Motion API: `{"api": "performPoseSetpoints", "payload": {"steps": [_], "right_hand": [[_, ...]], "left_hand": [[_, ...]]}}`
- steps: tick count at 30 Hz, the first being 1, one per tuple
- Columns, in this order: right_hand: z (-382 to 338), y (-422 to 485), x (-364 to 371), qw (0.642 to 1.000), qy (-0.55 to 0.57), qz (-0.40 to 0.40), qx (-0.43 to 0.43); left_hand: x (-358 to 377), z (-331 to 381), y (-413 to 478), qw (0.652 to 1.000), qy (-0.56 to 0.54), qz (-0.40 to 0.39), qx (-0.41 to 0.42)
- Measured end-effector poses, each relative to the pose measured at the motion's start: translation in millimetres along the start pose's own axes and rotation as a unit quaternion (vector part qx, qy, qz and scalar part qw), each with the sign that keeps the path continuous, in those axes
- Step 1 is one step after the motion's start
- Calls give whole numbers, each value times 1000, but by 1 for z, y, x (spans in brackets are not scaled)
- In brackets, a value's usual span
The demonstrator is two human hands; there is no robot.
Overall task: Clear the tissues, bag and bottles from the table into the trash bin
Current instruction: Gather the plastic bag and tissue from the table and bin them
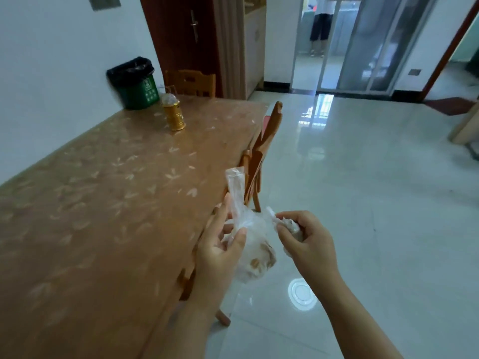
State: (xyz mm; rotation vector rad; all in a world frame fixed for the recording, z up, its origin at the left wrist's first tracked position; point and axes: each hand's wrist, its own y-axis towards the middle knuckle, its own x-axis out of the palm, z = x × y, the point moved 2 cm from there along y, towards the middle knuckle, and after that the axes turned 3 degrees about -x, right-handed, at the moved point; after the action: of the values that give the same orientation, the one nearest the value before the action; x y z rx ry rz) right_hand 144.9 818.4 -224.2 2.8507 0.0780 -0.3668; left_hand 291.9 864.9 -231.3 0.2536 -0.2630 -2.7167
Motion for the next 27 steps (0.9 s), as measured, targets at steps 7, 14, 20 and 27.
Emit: {"api": "performPoseSetpoints", "payload": {"steps": [7, 14, 20, 27], "right_hand": [[49, 79, -108, 998, -32, 46, 2], [94, 152, -160, 996, -41, 74, 17], [138, 254, -174, 994, -61, 81, 26], [158, 413, -175, 994, -78, 76, 23]], "left_hand": [[143, 5, 55, 998, -21, -43, -40], [234, -8, 118, 993, -53, -59, -87], [298, -31, 211, 992, -48, -81, -80], [356, -40, 365, 990, -69, -96, -81]]}}
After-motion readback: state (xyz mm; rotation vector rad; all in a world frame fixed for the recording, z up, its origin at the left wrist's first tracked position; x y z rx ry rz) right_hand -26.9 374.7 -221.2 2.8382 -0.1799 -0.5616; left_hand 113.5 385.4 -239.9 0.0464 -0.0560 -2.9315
